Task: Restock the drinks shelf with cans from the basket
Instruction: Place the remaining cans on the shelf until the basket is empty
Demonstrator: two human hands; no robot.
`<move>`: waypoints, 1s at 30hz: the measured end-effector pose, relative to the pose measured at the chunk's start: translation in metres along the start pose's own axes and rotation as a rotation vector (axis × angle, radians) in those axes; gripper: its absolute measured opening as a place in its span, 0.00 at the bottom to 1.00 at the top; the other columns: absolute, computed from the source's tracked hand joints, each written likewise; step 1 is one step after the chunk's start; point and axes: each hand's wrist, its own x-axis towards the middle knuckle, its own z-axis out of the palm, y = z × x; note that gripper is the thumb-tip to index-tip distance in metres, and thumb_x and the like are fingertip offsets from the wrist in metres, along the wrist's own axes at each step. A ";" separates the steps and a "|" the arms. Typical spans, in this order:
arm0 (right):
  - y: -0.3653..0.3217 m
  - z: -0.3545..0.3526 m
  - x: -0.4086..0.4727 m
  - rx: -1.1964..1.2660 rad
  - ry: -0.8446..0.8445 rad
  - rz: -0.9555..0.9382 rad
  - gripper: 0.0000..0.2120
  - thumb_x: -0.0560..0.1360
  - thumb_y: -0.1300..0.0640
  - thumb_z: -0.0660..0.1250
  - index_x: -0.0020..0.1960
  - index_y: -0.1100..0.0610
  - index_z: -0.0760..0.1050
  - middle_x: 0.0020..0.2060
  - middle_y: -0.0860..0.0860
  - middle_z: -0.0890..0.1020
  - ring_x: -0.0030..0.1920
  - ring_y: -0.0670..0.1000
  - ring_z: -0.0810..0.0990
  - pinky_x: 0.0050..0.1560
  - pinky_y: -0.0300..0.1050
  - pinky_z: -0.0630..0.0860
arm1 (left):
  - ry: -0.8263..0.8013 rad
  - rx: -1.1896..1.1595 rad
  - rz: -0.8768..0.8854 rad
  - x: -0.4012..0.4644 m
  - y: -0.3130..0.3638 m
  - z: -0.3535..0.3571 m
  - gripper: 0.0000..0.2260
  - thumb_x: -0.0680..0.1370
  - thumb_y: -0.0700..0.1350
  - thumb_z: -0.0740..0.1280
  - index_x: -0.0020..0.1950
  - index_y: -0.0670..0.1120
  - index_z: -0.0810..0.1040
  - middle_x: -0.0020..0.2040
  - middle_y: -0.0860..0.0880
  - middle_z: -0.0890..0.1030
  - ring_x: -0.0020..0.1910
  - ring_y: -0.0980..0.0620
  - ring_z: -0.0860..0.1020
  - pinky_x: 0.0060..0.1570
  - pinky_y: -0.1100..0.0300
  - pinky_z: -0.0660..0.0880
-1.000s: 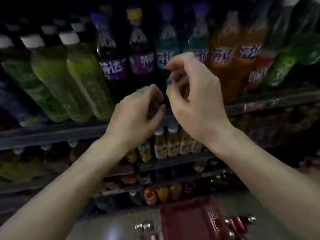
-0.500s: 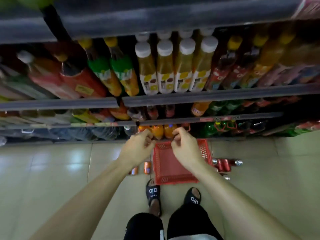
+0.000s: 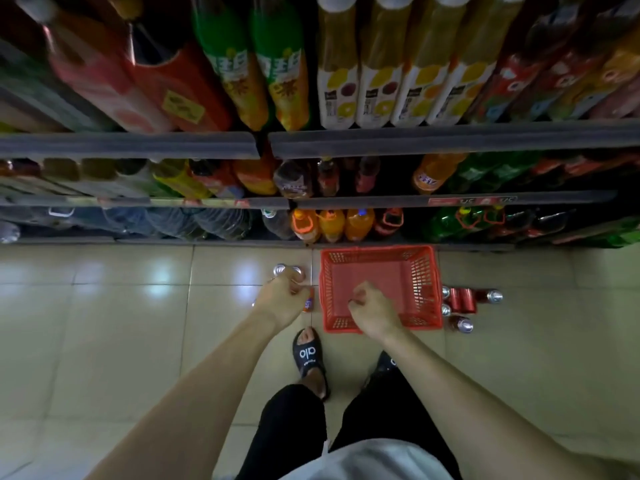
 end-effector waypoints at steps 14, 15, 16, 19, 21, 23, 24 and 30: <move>0.041 0.147 0.113 0.034 -0.093 0.081 0.10 0.76 0.55 0.70 0.55 0.56 0.74 0.49 0.53 0.80 0.52 0.57 0.81 0.53 0.50 0.78 | 0.049 -0.069 -0.219 0.075 -0.186 0.030 0.13 0.78 0.44 0.72 0.60 0.47 0.73 0.57 0.44 0.80 0.57 0.40 0.80 0.52 0.55 0.76; 0.045 0.159 0.123 0.043 -0.093 0.089 0.09 0.76 0.55 0.70 0.53 0.55 0.73 0.46 0.52 0.80 0.49 0.56 0.81 0.51 0.49 0.77 | 0.047 -0.064 -0.232 0.083 -0.201 0.035 0.16 0.78 0.43 0.73 0.62 0.46 0.73 0.58 0.43 0.79 0.58 0.40 0.79 0.51 0.57 0.75; 0.050 0.173 0.133 0.063 -0.094 0.091 0.07 0.76 0.56 0.69 0.49 0.53 0.72 0.42 0.51 0.79 0.45 0.56 0.80 0.47 0.48 0.77 | 0.045 -0.060 -0.242 0.093 -0.216 0.040 0.18 0.77 0.42 0.73 0.65 0.44 0.73 0.59 0.43 0.78 0.59 0.40 0.79 0.50 0.57 0.74; 0.066 0.225 0.176 0.115 -0.114 0.128 0.11 0.72 0.56 0.70 0.45 0.51 0.67 0.38 0.53 0.80 0.36 0.54 0.78 0.40 0.48 0.74 | 0.041 -0.010 -0.241 0.133 -0.264 0.057 0.24 0.76 0.42 0.74 0.70 0.42 0.70 0.61 0.42 0.77 0.59 0.41 0.77 0.52 0.56 0.74; 0.084 0.265 0.217 0.124 -0.111 0.126 0.16 0.67 0.50 0.71 0.51 0.50 0.69 0.44 0.55 0.83 0.41 0.57 0.82 0.42 0.51 0.77 | 0.042 0.013 -0.230 0.171 -0.299 0.071 0.28 0.76 0.42 0.75 0.72 0.42 0.68 0.64 0.40 0.76 0.56 0.44 0.75 0.51 0.57 0.72; 0.100 0.303 0.258 0.104 -0.102 0.126 0.24 0.68 0.49 0.73 0.61 0.55 0.72 0.54 0.57 0.84 0.53 0.59 0.83 0.48 0.49 0.76 | 0.044 0.018 -0.231 0.210 -0.335 0.089 0.31 0.75 0.41 0.75 0.74 0.41 0.66 0.67 0.38 0.74 0.56 0.44 0.73 0.48 0.59 0.70; 0.107 0.319 0.276 0.098 -0.088 0.131 0.27 0.70 0.50 0.74 0.65 0.57 0.71 0.57 0.57 0.83 0.57 0.59 0.82 0.49 0.47 0.74 | 0.045 0.025 -0.235 0.231 -0.351 0.099 0.33 0.74 0.40 0.76 0.75 0.41 0.64 0.68 0.38 0.73 0.57 0.43 0.73 0.47 0.59 0.70; 0.167 0.409 0.394 0.070 0.008 0.203 0.32 0.69 0.49 0.78 0.67 0.60 0.71 0.61 0.58 0.81 0.59 0.58 0.82 0.51 0.42 0.75 | 0.028 0.078 -0.244 0.347 -0.435 0.170 0.42 0.72 0.43 0.79 0.79 0.42 0.58 0.71 0.38 0.68 0.67 0.39 0.72 0.51 0.58 0.69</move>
